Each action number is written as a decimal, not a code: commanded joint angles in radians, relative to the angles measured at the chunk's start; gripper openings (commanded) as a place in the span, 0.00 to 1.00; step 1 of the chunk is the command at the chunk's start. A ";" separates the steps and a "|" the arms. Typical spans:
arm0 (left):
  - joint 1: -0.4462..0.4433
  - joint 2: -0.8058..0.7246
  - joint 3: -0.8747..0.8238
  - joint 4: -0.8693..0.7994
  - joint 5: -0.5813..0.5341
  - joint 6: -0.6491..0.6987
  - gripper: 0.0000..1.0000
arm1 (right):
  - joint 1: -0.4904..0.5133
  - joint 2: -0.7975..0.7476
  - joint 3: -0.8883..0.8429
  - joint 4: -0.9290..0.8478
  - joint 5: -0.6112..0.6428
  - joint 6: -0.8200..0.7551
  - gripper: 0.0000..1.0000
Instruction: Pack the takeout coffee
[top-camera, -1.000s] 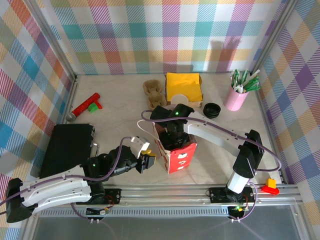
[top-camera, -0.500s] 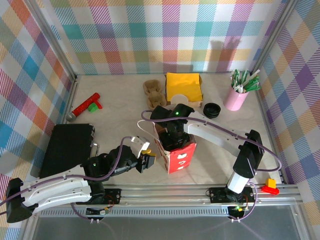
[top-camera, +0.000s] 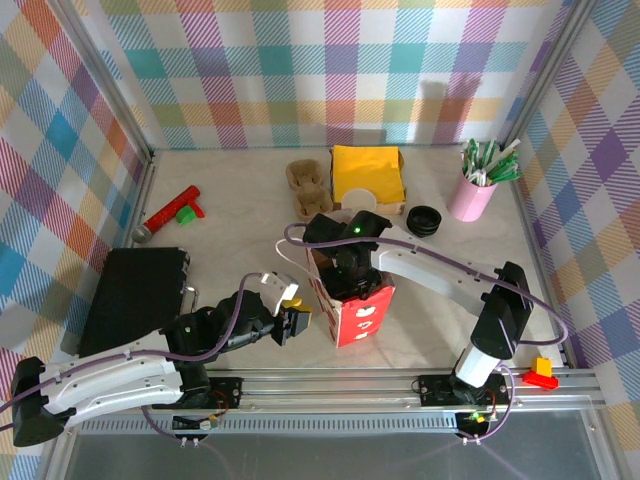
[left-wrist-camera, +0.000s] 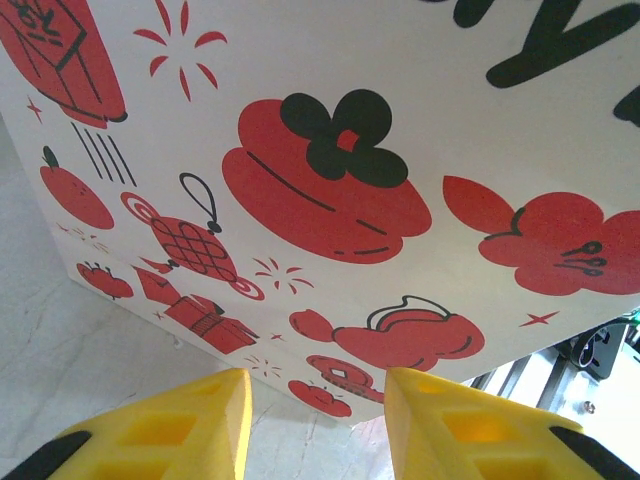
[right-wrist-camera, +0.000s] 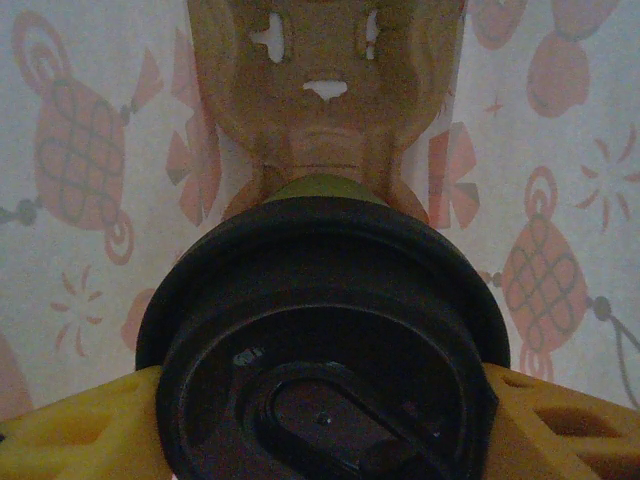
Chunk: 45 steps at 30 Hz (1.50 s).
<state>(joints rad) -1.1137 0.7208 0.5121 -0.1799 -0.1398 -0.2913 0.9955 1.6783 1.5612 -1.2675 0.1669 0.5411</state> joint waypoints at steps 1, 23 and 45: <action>0.011 -0.014 0.002 0.025 0.006 -0.002 0.40 | 0.005 0.017 -0.040 -0.016 -0.007 -0.008 0.51; 0.011 -0.022 -0.007 0.026 0.004 -0.006 0.39 | 0.006 0.017 -0.069 0.030 -0.016 -0.062 0.48; 0.012 -0.026 -0.016 0.029 0.001 -0.011 0.39 | 0.006 0.054 -0.132 0.083 -0.035 -0.069 0.48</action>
<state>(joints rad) -1.1099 0.7036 0.5110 -0.1795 -0.1402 -0.2955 0.9966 1.6501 1.4960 -1.2201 0.1635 0.4892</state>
